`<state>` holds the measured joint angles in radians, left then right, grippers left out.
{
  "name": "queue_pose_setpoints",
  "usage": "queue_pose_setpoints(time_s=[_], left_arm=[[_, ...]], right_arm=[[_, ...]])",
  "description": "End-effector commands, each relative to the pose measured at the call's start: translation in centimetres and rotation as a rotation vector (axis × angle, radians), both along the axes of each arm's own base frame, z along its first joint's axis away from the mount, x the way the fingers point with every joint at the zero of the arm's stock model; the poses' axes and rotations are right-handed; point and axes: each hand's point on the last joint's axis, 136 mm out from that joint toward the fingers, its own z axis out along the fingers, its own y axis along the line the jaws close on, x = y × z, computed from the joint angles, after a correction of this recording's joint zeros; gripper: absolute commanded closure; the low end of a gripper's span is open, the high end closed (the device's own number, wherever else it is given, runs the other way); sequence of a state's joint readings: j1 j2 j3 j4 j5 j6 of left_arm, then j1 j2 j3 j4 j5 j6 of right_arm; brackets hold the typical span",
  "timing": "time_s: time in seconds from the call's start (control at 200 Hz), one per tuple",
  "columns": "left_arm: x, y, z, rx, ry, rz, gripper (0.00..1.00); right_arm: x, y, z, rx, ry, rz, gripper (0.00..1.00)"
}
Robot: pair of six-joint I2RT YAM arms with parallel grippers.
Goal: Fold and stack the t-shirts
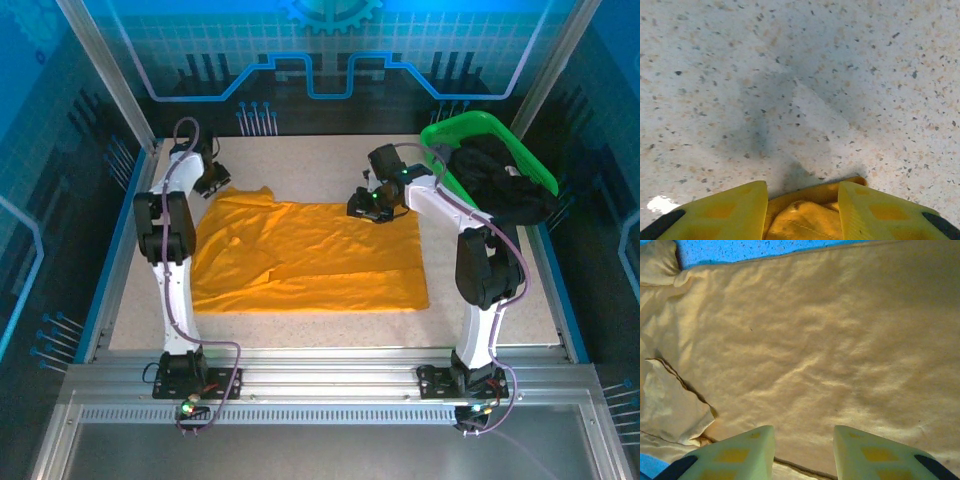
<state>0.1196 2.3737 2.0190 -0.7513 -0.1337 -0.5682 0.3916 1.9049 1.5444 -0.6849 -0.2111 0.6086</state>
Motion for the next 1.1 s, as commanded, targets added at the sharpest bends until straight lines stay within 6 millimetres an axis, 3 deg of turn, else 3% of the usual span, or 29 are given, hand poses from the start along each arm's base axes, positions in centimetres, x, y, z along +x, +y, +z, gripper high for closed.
queue_pose_setpoints(time_s=[0.0, 0.11, 0.49, 0.655, 0.86, 1.095], left_arm=[[-1.2, 0.6, 0.6, 0.004, 0.027, -0.003, 0.61], [-0.8, -0.4, 0.2, -0.047, -0.001, -0.034, 0.65], [-0.8, -1.1, 0.0, -0.079, -0.014, -0.049, 0.7], [-1.0, -1.3, 0.1, -0.071, -0.014, -0.06, 0.78], [-1.0, -1.1, 0.7, -0.04, -0.028, -0.072, 0.87], [-0.3, -0.9, 2.3, 0.011, -0.066, -0.094, 0.88]], right_arm=[[-0.4, -0.2, -0.6, 0.01, 0.028, -0.003, 0.64], [-0.4, -0.3, -0.7, 0.009, 0.031, -0.005, 0.63], [0.0, -0.2, -0.8, 0.018, 0.034, -0.009, 0.64], [-0.1, -0.2, -0.9, 0.016, 0.038, -0.008, 0.64], [-0.1, -0.2, -1.0, 0.017, 0.041, -0.006, 0.64], [-0.3, -0.3, -1.1, 0.017, 0.045, -0.004, 0.64]])
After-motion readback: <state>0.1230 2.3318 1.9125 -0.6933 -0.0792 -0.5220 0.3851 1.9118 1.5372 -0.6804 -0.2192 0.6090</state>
